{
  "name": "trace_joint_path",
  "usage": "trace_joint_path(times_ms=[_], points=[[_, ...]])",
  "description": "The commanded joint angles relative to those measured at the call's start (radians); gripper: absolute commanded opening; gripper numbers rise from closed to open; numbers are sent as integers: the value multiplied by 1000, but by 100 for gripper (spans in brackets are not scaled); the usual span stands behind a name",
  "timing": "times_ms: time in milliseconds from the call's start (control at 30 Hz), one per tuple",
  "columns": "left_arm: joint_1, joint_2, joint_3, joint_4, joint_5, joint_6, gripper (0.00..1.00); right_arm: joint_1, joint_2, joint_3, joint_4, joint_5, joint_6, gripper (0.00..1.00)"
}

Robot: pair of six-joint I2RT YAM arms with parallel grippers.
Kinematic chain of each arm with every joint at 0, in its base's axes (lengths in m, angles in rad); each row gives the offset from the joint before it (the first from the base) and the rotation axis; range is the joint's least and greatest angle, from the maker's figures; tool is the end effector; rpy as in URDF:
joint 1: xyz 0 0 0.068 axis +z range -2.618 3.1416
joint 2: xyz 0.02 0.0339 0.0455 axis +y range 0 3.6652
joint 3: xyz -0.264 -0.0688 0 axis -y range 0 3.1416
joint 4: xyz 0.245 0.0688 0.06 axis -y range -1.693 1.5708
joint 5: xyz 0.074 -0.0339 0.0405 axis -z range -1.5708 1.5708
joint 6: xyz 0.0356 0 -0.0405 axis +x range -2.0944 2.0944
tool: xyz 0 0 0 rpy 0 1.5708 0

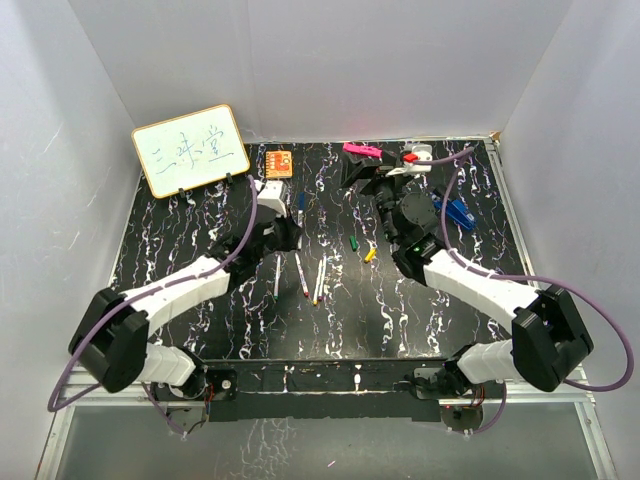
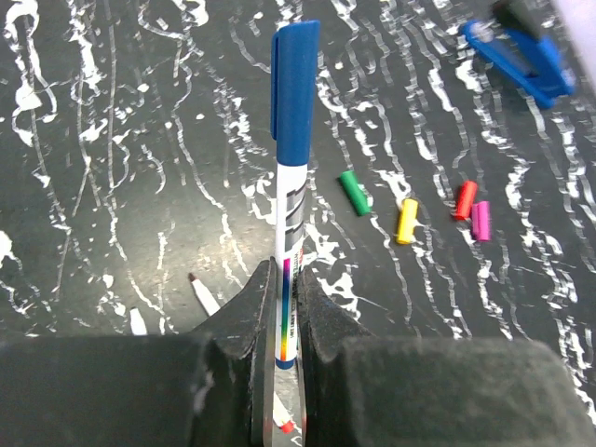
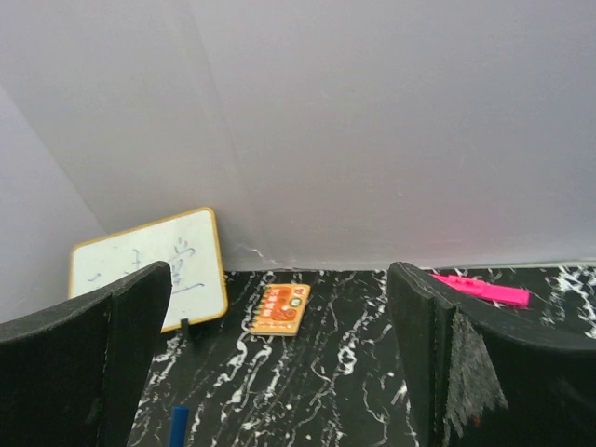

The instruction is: Insert the pens into the pen caps

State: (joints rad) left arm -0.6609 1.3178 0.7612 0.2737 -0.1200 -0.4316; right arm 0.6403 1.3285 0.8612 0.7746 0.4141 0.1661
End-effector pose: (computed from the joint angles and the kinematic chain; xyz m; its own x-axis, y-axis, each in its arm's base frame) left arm 0.2384 -0.1799 0.2601 -0.4171 -0.2018 -0.8862 0.3789 0.8477 -0.3713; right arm 0.2524 0.1701 0.3452 0.1996 0.3375 -0.9199 -0.2762 0.9201 0.2776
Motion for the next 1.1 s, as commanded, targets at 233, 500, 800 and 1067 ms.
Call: trace_joint_path(times_ms=[233, 500, 800, 1067], points=[[168, 176, 170, -164, -88, 19, 0, -180, -25, -2, 1, -41, 202, 98], [248, 360, 324, -297, -112, 53, 0, -195, 13, -28, 50, 29, 150, 98], [283, 546, 464, -401, -87, 59, 0, -199, 47, 5, -8, -51, 129, 98], [286, 602, 515, -442, -103, 78, 3, -199, 47, -13, -2, -57, 124, 98]])
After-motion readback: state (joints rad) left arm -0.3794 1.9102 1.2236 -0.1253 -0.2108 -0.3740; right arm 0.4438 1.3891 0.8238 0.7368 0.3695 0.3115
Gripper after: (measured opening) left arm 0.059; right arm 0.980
